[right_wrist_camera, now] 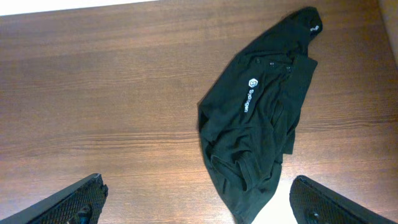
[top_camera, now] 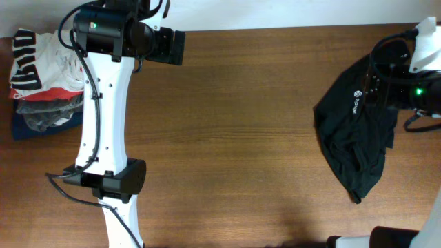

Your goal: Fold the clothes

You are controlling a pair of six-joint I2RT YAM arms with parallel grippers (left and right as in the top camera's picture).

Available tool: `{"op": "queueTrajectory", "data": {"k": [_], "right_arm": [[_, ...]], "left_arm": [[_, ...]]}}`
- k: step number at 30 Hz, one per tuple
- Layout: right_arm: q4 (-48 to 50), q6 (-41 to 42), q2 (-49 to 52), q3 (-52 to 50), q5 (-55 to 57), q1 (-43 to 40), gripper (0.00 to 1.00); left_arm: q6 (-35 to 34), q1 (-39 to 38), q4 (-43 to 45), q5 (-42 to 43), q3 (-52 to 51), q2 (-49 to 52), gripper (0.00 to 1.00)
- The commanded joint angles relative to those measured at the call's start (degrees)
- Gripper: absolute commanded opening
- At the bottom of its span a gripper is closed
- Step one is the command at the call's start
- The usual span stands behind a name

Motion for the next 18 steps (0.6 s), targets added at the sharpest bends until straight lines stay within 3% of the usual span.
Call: {"op": "queueTrajectory", "data": {"k": [1, 8, 13, 16, 18], "right_arm": [[-0.3, -0.1, 1.3, -0.2, 1.2, 0.4, 0.99], [-0.3, -0.1, -0.1, -0.4, 1.2, 0.4, 0.99], [1.1, -0.1, -8.3, -3.9, 1.2, 0.5, 0.99], [12.3, -0.1, -15.6, -13.0, 0.9, 0.5, 0.99], [25.6, -0.1, -21.6, -23.2, -0.4, 0.5, 0.99]], "left_arm": [[0.8, 0.0, -0.1, -0.6, -0.3, 0.1, 0.99], [0.8, 0.0, -0.1, -0.6, -0.3, 0.1, 0.99], [0.8, 0.0, -0.1, -0.6, -0.3, 0.1, 0.99], [0.8, 0.0, -0.1, -0.6, -0.3, 0.1, 0.99], [0.8, 0.0, -0.1, -0.6, -0.3, 0.1, 0.99]]}}
